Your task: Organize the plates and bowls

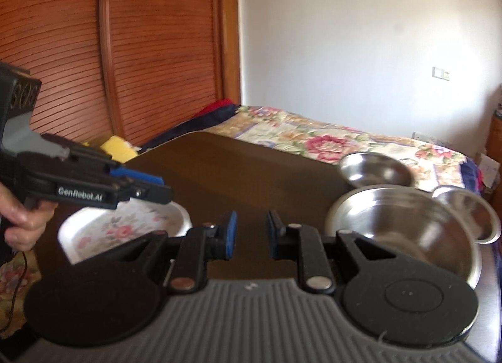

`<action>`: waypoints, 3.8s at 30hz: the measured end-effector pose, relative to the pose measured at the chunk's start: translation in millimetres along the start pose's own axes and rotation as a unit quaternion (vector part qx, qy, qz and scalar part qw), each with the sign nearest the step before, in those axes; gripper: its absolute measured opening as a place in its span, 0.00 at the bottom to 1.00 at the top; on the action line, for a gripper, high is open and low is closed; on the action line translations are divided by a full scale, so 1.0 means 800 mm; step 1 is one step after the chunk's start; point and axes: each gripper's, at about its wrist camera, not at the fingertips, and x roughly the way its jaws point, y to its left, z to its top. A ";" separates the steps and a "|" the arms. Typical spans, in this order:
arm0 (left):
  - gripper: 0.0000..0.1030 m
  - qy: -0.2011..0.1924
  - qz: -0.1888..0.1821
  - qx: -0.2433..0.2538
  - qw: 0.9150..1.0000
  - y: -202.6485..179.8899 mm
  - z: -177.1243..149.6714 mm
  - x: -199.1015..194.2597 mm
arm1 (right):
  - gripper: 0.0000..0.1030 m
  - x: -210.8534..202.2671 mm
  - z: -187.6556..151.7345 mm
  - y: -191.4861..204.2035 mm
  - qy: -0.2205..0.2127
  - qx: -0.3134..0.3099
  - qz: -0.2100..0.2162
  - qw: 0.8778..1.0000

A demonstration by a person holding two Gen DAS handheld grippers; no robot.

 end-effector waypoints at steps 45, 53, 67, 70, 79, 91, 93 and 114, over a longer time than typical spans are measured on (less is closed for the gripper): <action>0.41 0.019 -0.055 0.014 0.998 -0.132 0.052 0.129 | 0.42 -0.012 -0.065 -0.210 -0.023 0.111 -0.144 0.983; 0.41 0.029 -0.055 0.003 0.998 -0.135 0.054 0.142 | 0.42 -0.004 -0.068 -0.216 -0.015 0.123 -0.135 0.983; 0.33 0.033 -0.052 -0.004 0.998 -0.133 0.053 0.148 | 0.28 0.002 -0.072 -0.220 -0.012 0.154 -0.115 0.981; 0.28 0.033 -0.055 -0.004 0.998 -0.133 0.053 0.149 | 0.23 0.004 -0.072 -0.219 -0.014 0.160 -0.106 0.981; 0.27 0.038 -0.054 -0.010 0.998 -0.129 0.049 0.137 | 0.21 -0.002 -0.074 -0.208 -0.020 0.173 -0.105 0.979; 0.27 0.012 -0.057 -0.019 0.998 -0.116 0.028 0.089 | 0.21 -0.022 -0.078 -0.161 -0.048 0.165 -0.101 0.980; 0.27 0.008 -0.056 -0.021 0.998 -0.112 0.021 0.082 | 0.22 -0.025 -0.082 -0.150 -0.050 0.158 -0.103 0.981; 0.27 -0.007 -0.065 -0.031 0.997 -0.089 -0.026 0.035 | 0.23 -0.055 -0.103 -0.085 -0.059 0.153 -0.098 0.982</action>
